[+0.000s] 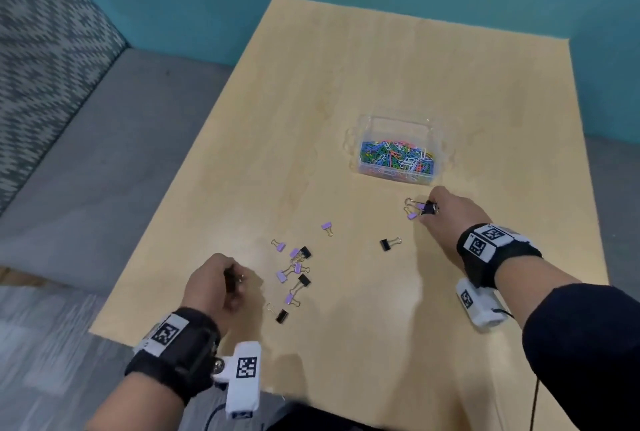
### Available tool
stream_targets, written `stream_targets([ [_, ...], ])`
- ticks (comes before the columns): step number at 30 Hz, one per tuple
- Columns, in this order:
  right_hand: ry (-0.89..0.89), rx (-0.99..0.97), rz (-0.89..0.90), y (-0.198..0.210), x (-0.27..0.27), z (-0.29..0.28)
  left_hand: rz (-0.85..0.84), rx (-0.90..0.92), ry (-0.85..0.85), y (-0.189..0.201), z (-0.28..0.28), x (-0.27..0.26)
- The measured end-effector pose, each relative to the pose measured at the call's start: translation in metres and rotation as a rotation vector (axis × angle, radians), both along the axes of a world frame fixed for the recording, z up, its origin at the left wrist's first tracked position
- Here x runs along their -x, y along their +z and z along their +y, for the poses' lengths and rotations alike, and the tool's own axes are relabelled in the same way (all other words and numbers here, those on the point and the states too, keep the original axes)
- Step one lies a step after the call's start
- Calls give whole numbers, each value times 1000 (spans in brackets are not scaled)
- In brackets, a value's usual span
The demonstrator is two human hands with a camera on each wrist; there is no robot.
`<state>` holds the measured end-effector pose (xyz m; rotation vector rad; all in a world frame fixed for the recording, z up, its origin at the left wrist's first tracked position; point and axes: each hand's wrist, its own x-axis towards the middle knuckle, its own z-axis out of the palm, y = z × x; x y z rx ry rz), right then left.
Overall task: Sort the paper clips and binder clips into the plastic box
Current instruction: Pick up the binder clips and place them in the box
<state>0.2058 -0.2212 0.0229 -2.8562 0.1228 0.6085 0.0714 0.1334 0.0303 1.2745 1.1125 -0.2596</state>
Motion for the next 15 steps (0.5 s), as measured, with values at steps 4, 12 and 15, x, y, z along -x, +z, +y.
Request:
stream_targets([
  [4,-341,-335,-74,-2,10,-4,-73,92,-84,2,7,-21],
  [12,-1126,-1583,227,11,39,-15,-30,-879,-1146,-6,1,-56],
  [15,-1163,-1652,231,18,41,-4,-21,-1009,-1617,-5,-5,-67],
])
